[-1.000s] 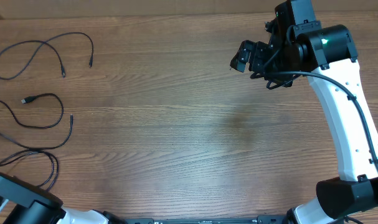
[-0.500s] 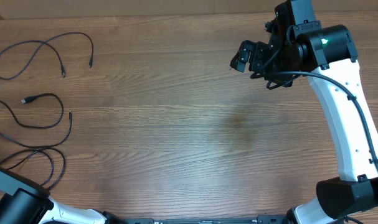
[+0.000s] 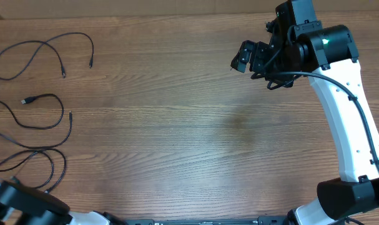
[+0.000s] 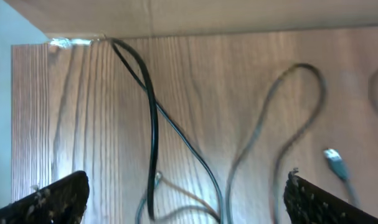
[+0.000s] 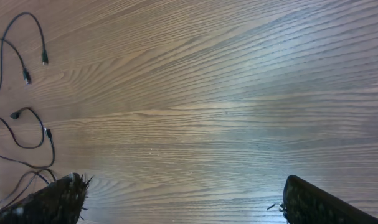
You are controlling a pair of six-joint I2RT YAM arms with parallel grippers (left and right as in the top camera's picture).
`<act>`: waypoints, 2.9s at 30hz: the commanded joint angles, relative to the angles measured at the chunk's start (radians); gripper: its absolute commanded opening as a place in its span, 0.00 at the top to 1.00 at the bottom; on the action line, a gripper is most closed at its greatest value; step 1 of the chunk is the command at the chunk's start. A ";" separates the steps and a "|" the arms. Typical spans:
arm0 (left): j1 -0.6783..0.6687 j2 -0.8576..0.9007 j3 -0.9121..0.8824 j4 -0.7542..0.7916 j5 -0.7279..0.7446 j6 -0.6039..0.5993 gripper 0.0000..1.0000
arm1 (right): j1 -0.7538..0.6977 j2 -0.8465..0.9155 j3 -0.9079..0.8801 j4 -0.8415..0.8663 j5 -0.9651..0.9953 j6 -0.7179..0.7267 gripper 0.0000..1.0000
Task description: Untangle cables
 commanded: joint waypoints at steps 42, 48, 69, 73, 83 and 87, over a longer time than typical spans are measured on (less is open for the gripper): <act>-1.350 -0.318 0.027 -0.266 0.262 0.131 0.01 | -0.009 -0.055 0.013 -0.015 -0.149 0.000 0.00; -1.350 -0.318 0.027 -0.266 0.262 0.131 0.00 | 0.008 -0.176 0.013 -0.089 0.008 0.030 0.00; -1.350 -0.318 0.027 -0.266 0.262 0.131 0.00 | 0.406 -0.646 -0.162 -0.288 0.395 0.373 0.00; -1.350 -0.318 0.027 -0.266 0.262 0.131 0.00 | 0.408 -0.708 -0.246 -0.288 0.297 0.374 0.00; -1.350 -0.318 0.027 -0.266 0.262 0.131 0.00 | 0.408 -0.708 -0.280 -0.288 0.274 0.346 0.00; -1.350 -0.318 0.027 -0.266 0.262 0.131 0.01 | 0.408 -0.708 -0.280 -0.288 0.332 0.329 0.00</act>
